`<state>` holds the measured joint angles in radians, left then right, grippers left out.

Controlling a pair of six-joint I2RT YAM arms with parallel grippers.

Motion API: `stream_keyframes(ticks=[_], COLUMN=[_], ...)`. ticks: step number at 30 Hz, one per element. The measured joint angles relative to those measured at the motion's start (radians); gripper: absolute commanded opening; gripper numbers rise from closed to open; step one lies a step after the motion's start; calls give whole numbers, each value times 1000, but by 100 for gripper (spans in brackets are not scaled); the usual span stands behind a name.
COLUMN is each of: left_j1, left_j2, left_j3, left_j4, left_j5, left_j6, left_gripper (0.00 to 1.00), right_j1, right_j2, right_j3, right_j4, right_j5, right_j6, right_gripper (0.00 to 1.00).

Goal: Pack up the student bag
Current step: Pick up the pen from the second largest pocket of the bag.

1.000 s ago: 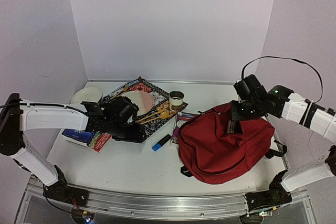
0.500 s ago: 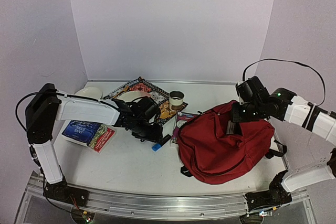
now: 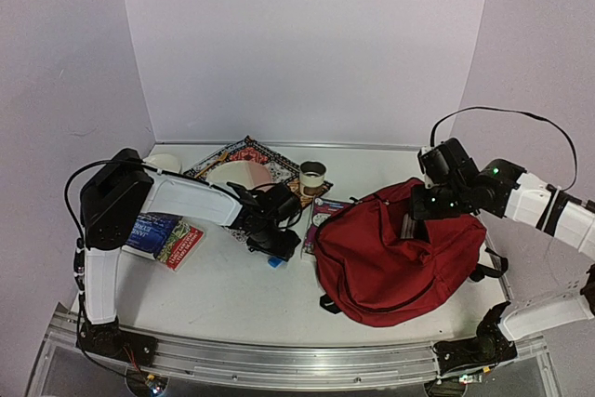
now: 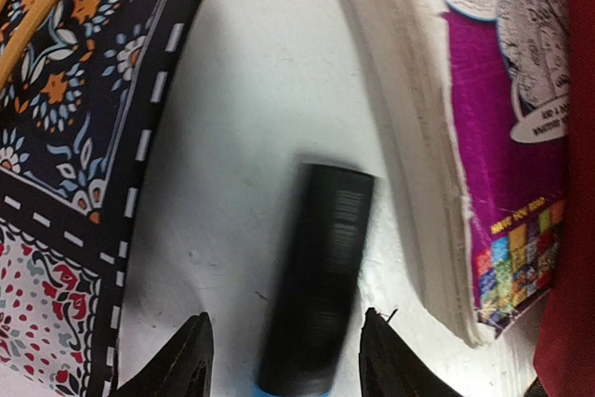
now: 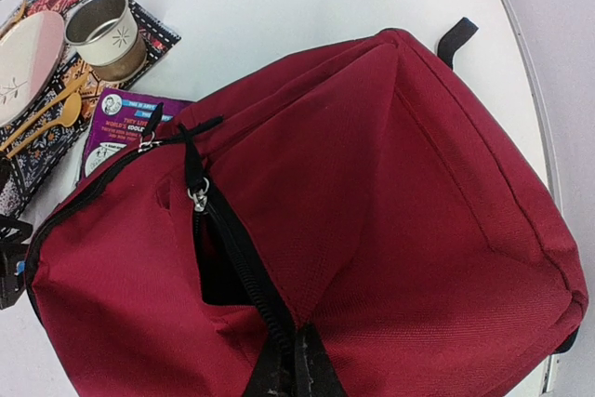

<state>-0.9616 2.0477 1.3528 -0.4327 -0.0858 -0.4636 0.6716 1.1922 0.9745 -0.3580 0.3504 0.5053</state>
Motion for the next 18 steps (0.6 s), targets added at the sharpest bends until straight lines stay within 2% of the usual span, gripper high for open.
stream_keyframes(ticks=[4,12,18], left_j1=[-9,-16,-19], left_j2=[21,38,18], left_j3=[31,54,27], left_j4=[-28,-67,-49], left_j5=[-24,-80,-80], left_j6=[3,-3,-11], left_gripper=[44,19,7], right_j1=[0,0,0], right_j2=[-5,-5,-5], right_j3=[0,0,0], right_j4=[0,0,0], right_j5=[-2,-10,-25], right_j6=[0,0,0], right_gripper=[0,0,0])
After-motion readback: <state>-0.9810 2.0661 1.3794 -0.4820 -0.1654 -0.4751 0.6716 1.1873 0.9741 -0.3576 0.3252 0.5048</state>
